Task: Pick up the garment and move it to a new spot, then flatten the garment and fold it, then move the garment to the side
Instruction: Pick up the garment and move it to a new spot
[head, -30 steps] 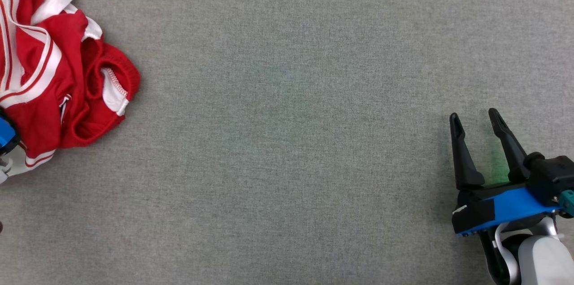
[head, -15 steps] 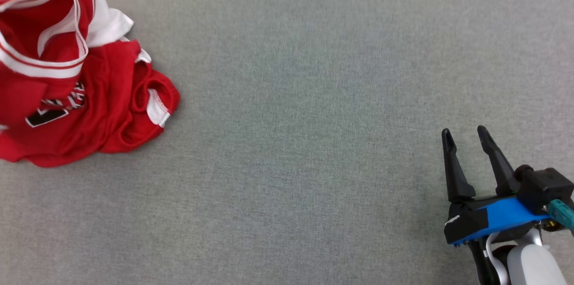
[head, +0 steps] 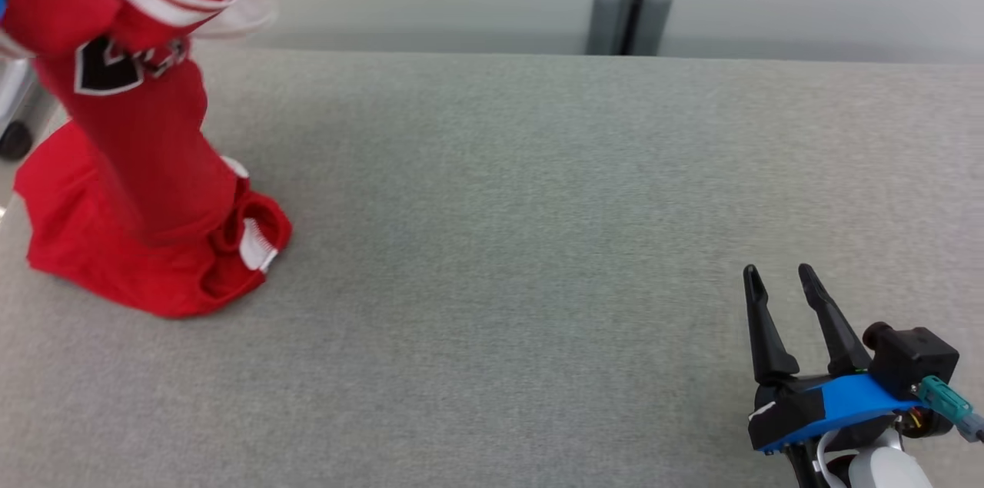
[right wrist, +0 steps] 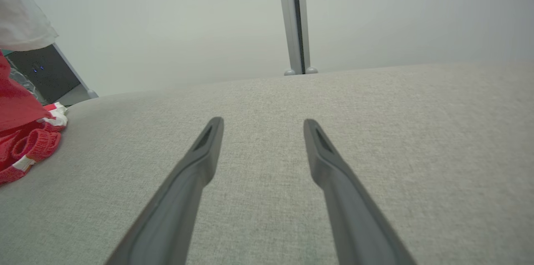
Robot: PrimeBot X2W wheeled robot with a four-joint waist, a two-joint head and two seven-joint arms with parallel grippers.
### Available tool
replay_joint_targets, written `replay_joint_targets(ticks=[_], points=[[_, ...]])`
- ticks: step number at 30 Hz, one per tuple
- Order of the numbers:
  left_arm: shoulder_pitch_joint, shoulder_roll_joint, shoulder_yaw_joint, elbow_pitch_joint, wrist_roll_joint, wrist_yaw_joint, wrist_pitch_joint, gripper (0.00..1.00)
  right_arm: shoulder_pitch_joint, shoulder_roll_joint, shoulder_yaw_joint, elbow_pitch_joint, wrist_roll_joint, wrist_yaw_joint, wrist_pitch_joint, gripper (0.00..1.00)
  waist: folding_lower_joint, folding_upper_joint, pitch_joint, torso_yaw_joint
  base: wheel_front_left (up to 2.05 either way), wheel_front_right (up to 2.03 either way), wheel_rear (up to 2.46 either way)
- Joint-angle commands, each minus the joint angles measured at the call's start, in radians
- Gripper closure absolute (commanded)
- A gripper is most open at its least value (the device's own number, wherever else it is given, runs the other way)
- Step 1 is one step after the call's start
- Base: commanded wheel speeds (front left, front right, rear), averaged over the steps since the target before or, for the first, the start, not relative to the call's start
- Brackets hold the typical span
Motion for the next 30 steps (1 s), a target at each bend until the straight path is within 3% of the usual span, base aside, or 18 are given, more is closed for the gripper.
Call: replay_joint_targets(ticks=[1, 9, 20, 25, 30], points=[[-0.032, -0.022, -0.015, -0.019, 0.000, -0.008, -0.007, 1.00, 0.006, -0.004, -0.004, 0.011, 0.006, 0.000, -0.010, 0.00, 0.0002, 0.0003, -0.026, -0.035, 0.00, 0.00, 0.00], [-0.076, -0.097, -0.084, -0.067, 0.000, -0.029, -0.026, 1.00, -0.004, -0.004, -0.002, 0.039, 0.015, 0.000, -0.027, 0.00, 0.0002, 0.0003, -0.045, -0.134, 0.00, 0.00, 0.00], [0.054, -0.206, -0.192, -0.057, -0.037, -0.053, -0.065, 1.00, -0.005, -0.004, -0.003, 0.050, 0.023, 0.000, -0.034, 0.00, 0.0002, 0.0003, -0.038, -0.244, 0.00, 0.00, 0.00], [0.186, -0.268, -0.249, 0.006, -0.028, -0.056, -0.140, 1.00, -0.004, -0.004, 0.004, 0.052, 0.027, 0.000, -0.035, 0.00, 0.0002, 0.0003, -0.033, -0.275, 0.00, 0.00, 0.00], [0.318, -0.319, -0.338, 0.158, 0.036, -0.049, -0.227, 1.00, 0.005, -0.004, 0.002, 0.049, 0.018, 0.000, -0.033, 0.00, 0.0002, 0.0003, -0.033, -0.286, 0.00, 0.00, 0.00]])
